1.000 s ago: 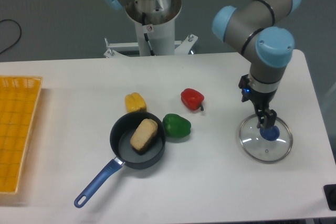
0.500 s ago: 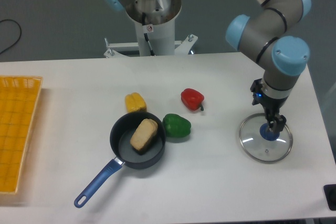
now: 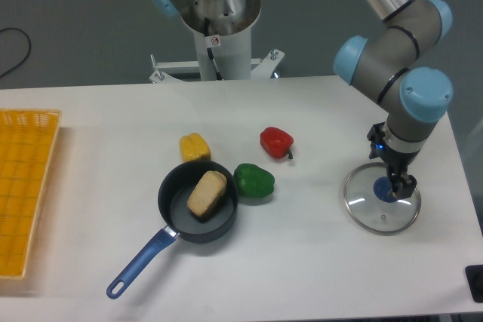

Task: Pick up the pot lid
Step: 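Lower the open gripper around the blue knob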

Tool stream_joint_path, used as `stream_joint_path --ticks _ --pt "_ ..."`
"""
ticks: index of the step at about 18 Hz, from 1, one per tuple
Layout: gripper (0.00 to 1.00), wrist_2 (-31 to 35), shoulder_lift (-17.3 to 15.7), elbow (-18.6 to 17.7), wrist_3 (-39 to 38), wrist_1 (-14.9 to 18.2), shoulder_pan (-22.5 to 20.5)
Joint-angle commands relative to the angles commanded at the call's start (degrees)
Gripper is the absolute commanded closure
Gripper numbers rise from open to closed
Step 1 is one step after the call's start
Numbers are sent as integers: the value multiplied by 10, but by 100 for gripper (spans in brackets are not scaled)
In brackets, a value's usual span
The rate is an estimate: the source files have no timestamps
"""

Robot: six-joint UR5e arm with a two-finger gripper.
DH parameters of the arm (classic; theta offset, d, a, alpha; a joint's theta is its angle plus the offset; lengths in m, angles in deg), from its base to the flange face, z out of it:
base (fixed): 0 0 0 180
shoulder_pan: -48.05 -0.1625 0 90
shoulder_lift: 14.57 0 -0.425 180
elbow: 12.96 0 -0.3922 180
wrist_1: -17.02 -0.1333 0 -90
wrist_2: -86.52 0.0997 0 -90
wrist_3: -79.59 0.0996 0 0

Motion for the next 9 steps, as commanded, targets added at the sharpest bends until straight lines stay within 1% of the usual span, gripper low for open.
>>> stream_joint_path --ticks 4,9 --pt "0 1 12 0 9 -5 -10" --pt "0 1 24 0 9 -24 -12"
